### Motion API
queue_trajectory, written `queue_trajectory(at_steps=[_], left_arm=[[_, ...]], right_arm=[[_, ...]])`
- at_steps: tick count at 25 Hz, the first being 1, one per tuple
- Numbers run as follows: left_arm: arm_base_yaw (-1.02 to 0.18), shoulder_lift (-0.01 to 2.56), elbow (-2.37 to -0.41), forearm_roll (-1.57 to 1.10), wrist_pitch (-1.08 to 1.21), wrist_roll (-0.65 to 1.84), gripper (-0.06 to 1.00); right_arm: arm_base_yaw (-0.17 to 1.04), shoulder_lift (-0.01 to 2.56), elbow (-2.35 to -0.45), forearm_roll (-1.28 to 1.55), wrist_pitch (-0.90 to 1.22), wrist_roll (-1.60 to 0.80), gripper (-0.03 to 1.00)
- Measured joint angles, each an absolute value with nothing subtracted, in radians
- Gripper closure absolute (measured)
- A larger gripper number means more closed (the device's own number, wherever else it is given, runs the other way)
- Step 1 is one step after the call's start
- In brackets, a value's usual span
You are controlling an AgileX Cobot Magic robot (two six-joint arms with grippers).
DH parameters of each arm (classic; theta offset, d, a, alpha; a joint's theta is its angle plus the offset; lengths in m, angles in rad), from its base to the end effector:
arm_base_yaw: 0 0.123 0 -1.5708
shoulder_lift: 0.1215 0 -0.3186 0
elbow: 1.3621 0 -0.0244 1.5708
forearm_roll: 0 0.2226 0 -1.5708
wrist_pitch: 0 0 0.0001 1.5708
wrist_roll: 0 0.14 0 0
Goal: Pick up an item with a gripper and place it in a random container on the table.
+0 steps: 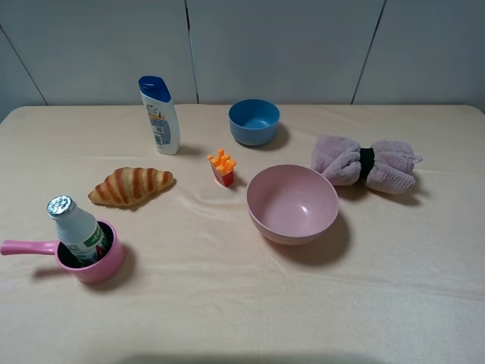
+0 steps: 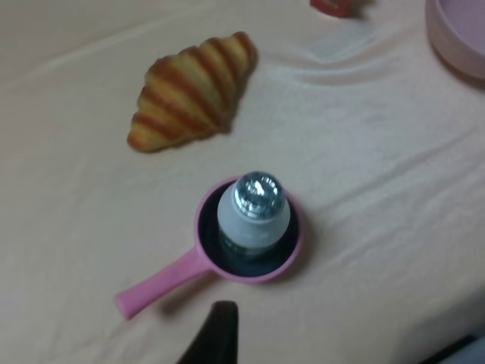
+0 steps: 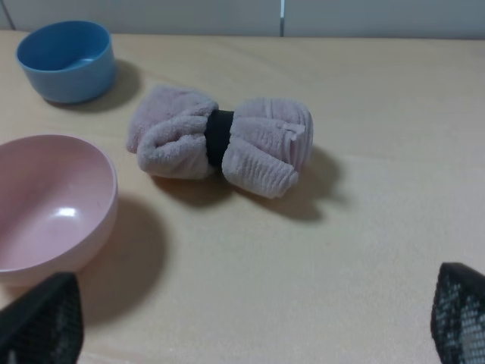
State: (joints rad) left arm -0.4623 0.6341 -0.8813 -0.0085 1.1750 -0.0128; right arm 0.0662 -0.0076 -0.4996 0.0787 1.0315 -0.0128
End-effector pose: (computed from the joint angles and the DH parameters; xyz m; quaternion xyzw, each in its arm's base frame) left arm 0.0565 -0.0294 0.3332 0.2080 0.9106 -0.0882 0.3460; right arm -0.0198 0.0082 0.2450 -0.0344 0.8422 0.0536 0.5353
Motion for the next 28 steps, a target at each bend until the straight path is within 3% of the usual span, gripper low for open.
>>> queue_trajectory(at_steps=[11,18,28], left_arm=[[-0.177,0.4,-0.869,-0.006,1.182,-0.013,0.02],[-0.015,0.193,-0.686,0.009,1.181,-0.013,0.02],[0.025,0.006,-0.492,0.009,1.059,-0.014,0.02]], right_arm=[[0.066,-0.008,-0.5,0.079,1.032,-0.013,0.27],[0.066,-0.008,-0.5,0.079,1.032,-0.013,0.27],[0.066,-0.008,-0.5,0.079,1.032,-0.013,0.27]])
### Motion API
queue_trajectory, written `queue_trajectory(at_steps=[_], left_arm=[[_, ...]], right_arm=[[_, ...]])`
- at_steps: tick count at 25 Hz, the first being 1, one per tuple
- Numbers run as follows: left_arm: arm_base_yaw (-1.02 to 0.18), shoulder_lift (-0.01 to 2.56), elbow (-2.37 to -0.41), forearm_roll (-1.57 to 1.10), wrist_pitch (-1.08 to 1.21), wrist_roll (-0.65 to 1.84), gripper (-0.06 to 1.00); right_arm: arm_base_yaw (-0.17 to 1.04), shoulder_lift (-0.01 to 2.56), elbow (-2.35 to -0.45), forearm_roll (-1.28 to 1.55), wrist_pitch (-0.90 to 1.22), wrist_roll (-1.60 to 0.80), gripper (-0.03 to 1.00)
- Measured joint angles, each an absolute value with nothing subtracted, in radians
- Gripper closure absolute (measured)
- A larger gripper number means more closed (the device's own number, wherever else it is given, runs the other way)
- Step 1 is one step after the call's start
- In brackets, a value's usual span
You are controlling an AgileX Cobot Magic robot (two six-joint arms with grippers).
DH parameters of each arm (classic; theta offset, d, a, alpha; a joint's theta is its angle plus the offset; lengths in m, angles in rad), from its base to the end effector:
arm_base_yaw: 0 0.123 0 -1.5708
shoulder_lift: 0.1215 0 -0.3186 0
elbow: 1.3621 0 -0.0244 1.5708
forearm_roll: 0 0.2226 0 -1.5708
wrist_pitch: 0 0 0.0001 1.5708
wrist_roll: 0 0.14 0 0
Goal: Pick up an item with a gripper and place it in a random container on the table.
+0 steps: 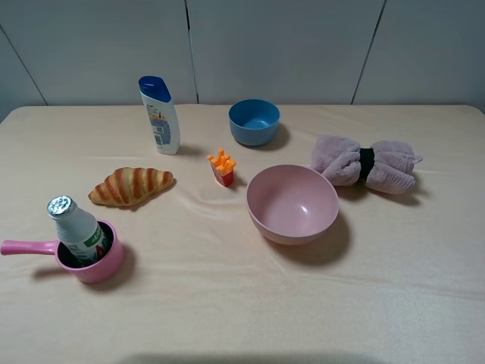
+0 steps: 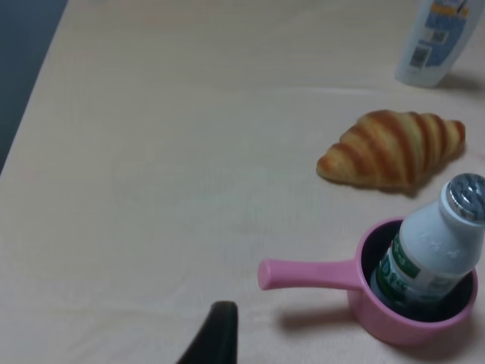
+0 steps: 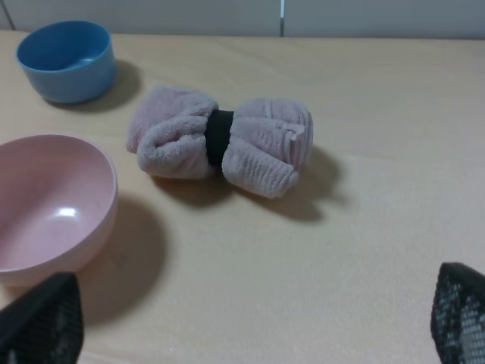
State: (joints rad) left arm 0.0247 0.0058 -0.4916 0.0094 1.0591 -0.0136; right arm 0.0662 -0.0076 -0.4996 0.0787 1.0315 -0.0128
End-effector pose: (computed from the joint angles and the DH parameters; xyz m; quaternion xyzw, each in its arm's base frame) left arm -0.0185 0.0007 0.2391 -0.0165 0.8563 0.0076 0.5161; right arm -0.0198 0.0082 0.2450 -0.0344 0.8422 0.0536 0.5353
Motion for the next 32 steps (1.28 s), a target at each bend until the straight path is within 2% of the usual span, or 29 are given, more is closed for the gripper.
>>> queue_trajectory(at_steps=[32], left_arm=[[0.025,-0.006,-0.492,0.009,1.059,0.0,0.02]], right_arm=[[0.066,-0.008,-0.5,0.079,1.032,-0.013,0.27]])
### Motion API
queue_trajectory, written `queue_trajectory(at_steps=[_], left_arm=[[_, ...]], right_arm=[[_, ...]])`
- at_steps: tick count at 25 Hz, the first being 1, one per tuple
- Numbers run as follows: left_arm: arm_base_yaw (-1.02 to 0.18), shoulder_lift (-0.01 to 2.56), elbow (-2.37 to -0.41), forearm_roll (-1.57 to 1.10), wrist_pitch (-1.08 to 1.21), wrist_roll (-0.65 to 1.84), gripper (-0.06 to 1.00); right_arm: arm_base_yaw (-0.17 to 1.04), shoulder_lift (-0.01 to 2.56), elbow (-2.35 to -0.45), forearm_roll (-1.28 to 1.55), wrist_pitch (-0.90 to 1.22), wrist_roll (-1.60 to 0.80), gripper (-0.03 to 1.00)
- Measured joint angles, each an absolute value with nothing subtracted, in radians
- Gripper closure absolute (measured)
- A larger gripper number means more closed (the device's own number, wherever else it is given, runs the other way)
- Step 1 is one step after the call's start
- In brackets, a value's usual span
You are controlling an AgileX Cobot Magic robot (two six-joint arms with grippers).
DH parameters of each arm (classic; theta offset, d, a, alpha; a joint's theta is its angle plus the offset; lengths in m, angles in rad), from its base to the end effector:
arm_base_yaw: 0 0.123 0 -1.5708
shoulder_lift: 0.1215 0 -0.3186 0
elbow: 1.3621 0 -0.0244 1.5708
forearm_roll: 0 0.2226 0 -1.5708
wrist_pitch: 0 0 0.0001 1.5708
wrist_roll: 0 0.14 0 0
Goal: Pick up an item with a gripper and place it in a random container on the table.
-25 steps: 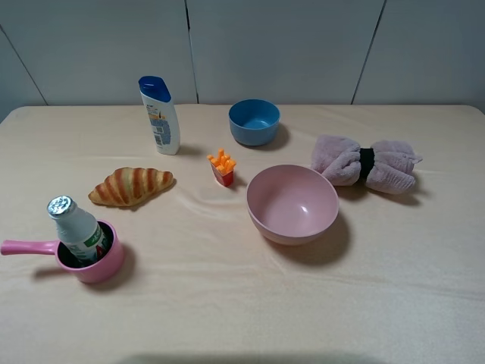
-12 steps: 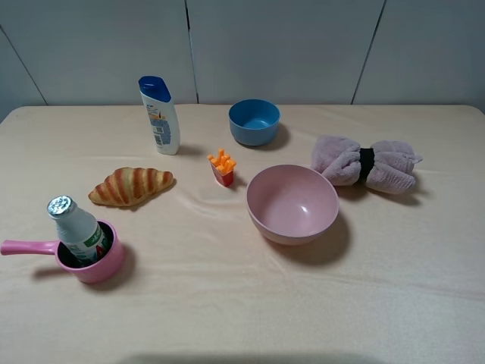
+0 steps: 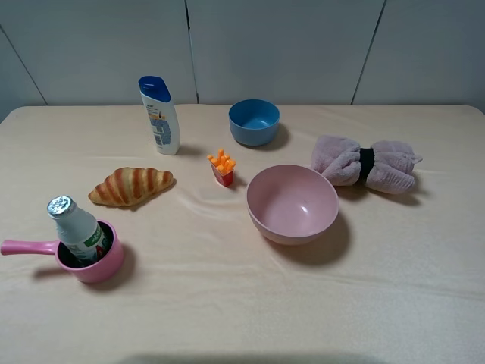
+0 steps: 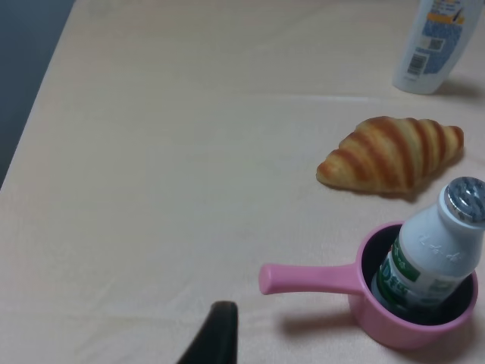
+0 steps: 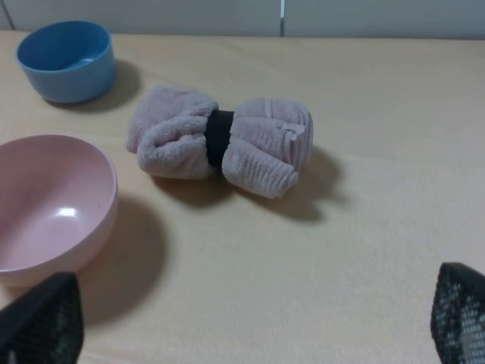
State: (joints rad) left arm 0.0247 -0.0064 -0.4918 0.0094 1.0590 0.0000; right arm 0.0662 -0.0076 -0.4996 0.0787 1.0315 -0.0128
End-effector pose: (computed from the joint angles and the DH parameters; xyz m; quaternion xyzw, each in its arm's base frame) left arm -0.0199 0.0007 0.2390 -0.0107 0.8532 0.0111 0.5214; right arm -0.0198 0.0082 0.2450 -0.0344 0.8422 0.0536 0.5353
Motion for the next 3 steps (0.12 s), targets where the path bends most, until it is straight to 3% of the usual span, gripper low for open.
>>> queue_trajectory(at_steps=[3], left_arm=[[0.025,-0.006,-0.492,0.009,1.059,0.0,0.02]], right_arm=[[0.066,-0.008,-0.5,0.079,1.032,-0.013,0.27]])
